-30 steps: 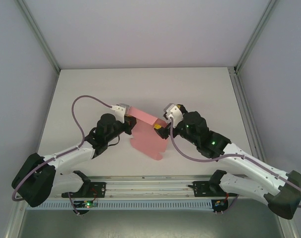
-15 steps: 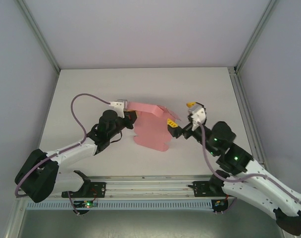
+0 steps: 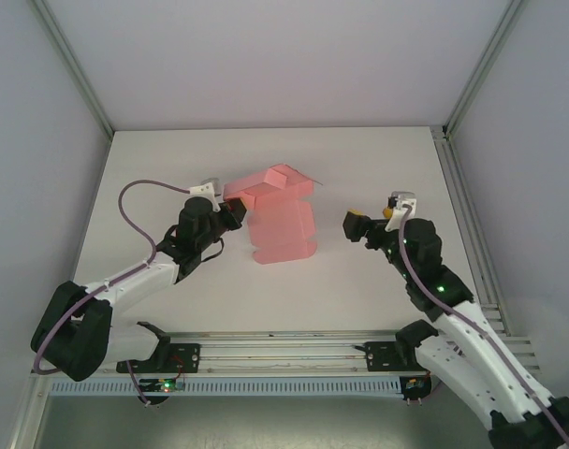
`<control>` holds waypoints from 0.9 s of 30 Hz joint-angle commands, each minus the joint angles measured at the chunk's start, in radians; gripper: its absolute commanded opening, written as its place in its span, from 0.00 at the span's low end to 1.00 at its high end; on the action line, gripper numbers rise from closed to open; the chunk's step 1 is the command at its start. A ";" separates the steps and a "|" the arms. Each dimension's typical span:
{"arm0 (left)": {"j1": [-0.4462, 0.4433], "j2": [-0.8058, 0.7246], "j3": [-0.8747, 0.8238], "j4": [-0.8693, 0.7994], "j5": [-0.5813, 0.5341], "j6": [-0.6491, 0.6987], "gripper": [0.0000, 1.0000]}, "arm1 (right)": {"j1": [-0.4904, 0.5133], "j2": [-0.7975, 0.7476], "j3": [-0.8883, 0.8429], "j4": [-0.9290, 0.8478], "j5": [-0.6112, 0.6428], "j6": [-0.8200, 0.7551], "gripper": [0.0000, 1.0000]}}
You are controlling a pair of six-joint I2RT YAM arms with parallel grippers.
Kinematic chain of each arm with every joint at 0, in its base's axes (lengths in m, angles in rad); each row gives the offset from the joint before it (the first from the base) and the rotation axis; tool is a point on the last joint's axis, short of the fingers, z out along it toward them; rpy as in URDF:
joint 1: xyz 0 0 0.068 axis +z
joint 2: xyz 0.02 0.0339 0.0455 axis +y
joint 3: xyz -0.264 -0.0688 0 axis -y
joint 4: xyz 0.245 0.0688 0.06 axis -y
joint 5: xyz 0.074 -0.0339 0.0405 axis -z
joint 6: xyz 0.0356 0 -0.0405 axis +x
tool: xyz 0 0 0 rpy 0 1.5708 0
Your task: Assemble paper box
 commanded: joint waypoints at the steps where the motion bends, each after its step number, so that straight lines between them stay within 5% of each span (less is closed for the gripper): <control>1: 0.004 -0.044 0.017 -0.017 0.026 -0.025 0.00 | -0.082 0.063 -0.067 0.266 -0.271 0.156 0.98; 9: 0.005 -0.062 0.011 -0.014 0.068 -0.007 0.00 | -0.076 0.230 0.031 0.355 -0.458 0.097 0.98; 27: 0.003 -0.004 0.050 0.000 0.240 0.040 0.00 | 0.039 0.408 0.185 0.319 -0.374 -0.061 0.98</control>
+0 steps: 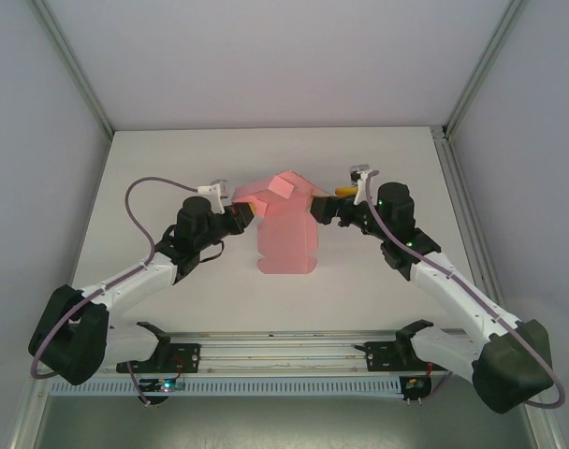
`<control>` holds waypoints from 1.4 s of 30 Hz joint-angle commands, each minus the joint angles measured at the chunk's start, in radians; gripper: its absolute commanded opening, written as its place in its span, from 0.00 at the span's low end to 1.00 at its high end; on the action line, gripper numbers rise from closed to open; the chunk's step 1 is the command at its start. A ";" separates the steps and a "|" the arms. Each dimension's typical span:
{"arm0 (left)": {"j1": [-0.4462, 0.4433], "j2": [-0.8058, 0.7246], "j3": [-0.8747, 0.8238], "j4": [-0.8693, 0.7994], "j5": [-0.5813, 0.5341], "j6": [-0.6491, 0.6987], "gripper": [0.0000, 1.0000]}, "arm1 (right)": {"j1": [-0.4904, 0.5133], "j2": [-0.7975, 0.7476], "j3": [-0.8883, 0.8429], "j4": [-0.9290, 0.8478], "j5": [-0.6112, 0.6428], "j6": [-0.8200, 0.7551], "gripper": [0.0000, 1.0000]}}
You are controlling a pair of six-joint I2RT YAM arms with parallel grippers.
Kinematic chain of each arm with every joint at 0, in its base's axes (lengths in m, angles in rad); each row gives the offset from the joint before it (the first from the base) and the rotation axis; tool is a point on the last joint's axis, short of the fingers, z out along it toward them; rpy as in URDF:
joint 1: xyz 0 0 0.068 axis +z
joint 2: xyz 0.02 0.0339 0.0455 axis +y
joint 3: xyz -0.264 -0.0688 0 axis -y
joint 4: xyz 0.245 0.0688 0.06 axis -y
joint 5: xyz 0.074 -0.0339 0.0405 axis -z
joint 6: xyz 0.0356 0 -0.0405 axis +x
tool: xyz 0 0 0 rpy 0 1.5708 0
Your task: Assemble paper box
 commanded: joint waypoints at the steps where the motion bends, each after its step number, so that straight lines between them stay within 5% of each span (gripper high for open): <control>1: 0.003 0.016 0.046 0.009 0.035 0.018 0.00 | 0.030 0.009 0.021 0.053 0.026 -0.049 0.98; 5: 0.002 0.031 0.056 0.006 0.040 0.014 0.00 | 0.079 0.015 0.012 0.067 0.103 -0.105 0.98; 19: -0.006 0.027 0.061 0.047 0.073 0.002 0.00 | 0.330 0.112 0.056 -0.070 0.783 -0.318 0.98; 27: -0.006 0.025 0.065 -0.040 -0.008 0.054 0.00 | 0.327 -0.050 0.041 -0.128 0.679 -0.339 0.98; 35: -0.004 0.026 0.077 -0.104 -0.055 0.116 0.00 | 0.260 -0.377 -0.014 -0.293 0.394 -0.336 0.98; 42: -0.004 0.034 0.092 -0.131 0.014 0.183 0.00 | 0.152 -0.507 0.040 -0.426 0.494 -0.320 0.98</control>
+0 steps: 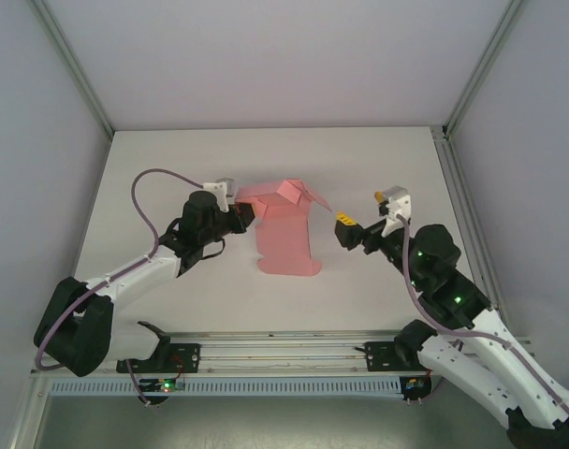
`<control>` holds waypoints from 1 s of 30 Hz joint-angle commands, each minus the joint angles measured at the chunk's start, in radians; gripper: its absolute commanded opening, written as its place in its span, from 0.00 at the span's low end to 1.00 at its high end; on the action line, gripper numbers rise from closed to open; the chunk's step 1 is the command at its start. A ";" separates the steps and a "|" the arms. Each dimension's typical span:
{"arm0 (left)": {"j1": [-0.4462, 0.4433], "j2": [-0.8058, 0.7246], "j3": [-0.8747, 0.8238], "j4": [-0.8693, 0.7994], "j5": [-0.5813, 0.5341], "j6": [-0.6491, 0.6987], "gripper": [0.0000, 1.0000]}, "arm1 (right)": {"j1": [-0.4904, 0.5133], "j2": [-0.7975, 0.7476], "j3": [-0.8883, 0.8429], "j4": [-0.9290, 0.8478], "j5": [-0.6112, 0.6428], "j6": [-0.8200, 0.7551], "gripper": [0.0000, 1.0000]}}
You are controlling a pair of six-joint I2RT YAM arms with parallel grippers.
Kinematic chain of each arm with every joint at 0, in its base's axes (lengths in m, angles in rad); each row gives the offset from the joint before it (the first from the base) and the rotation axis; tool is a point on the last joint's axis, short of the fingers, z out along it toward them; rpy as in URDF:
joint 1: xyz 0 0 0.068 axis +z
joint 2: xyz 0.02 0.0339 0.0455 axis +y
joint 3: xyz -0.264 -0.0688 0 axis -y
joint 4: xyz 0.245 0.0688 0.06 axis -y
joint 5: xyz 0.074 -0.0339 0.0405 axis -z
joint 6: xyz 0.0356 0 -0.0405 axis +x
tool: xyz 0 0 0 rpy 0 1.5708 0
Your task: Assemble paper box
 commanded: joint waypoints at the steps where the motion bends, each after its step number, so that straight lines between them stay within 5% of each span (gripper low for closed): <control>1: -0.005 -0.016 0.027 -0.032 0.037 0.068 0.00 | -0.071 -0.001 0.060 -0.134 0.016 -0.008 0.98; 7: -0.004 -0.033 0.015 -0.032 0.083 0.100 0.00 | -0.210 0.158 0.185 -0.270 -0.239 -0.050 0.91; 13: -0.004 -0.048 0.019 -0.054 0.073 0.117 0.00 | -0.214 0.333 0.228 -0.236 -0.494 -0.111 0.77; 18: -0.004 -0.050 0.027 -0.063 0.046 0.108 0.00 | -0.186 0.451 0.270 -0.225 -0.584 -0.161 0.64; 30: -0.004 0.002 0.056 -0.059 0.044 0.071 0.00 | -0.052 0.614 0.299 -0.148 -0.650 -0.170 0.59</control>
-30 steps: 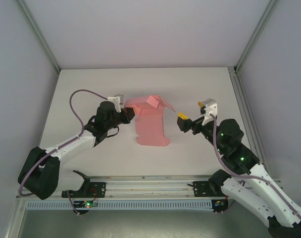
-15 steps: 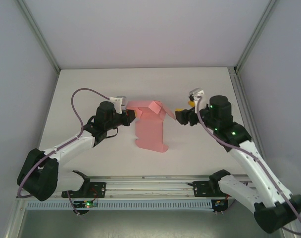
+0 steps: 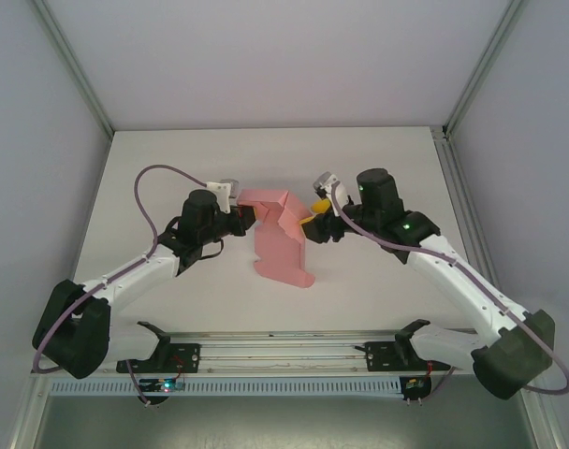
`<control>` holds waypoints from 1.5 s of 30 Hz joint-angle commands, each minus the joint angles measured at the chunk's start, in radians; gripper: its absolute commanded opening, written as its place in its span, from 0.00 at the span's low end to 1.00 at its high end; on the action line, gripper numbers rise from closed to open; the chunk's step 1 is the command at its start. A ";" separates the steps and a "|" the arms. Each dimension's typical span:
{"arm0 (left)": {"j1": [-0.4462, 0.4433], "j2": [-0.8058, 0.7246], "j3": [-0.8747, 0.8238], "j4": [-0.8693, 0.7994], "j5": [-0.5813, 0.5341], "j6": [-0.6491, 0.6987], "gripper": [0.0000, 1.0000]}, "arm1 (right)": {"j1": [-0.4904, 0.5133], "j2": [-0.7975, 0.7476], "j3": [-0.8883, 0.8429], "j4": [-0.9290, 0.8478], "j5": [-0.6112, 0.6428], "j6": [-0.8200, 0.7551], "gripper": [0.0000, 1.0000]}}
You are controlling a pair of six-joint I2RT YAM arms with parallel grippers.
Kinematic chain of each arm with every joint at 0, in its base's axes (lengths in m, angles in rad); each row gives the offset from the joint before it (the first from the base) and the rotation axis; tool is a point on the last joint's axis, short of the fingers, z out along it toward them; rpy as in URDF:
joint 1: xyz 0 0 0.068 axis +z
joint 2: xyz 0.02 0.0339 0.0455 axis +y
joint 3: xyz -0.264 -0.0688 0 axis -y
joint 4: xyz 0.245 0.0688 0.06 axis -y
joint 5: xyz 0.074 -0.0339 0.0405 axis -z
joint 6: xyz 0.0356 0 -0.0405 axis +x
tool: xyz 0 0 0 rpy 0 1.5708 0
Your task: Assemble paper box
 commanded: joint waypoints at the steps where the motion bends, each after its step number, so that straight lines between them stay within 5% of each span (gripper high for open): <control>1: -0.004 0.013 0.038 0.001 -0.004 -0.016 0.00 | 0.029 0.039 0.027 0.048 -0.018 0.008 0.56; 8: -0.005 0.035 0.073 -0.073 -0.058 -0.026 0.00 | 0.077 0.063 0.038 0.062 0.087 -0.021 0.54; 16: -0.005 0.097 0.118 -0.124 -0.069 -0.055 0.00 | 0.083 0.092 0.033 0.125 -0.034 0.016 0.64; 21: -0.006 0.113 0.129 -0.118 -0.054 -0.067 0.00 | 0.097 0.116 0.044 0.122 0.120 0.052 0.61; 24: -0.005 0.116 0.141 -0.155 -0.104 -0.088 0.00 | 0.098 0.117 0.042 0.144 0.210 0.109 0.69; 27: -0.004 0.114 0.153 -0.204 -0.151 -0.101 0.00 | 0.097 0.080 0.013 0.141 0.335 0.158 0.97; 30: -0.003 0.104 0.140 -0.199 -0.172 -0.110 0.00 | 0.089 -0.015 -0.078 0.177 0.427 0.198 0.98; 37: 0.004 0.089 0.126 -0.160 -0.172 -0.142 0.00 | 0.036 -0.221 -0.326 0.312 0.264 0.341 0.98; 45: 0.005 0.078 0.128 -0.116 -0.126 -0.169 0.00 | 0.040 -0.222 -0.427 0.448 0.253 0.461 0.91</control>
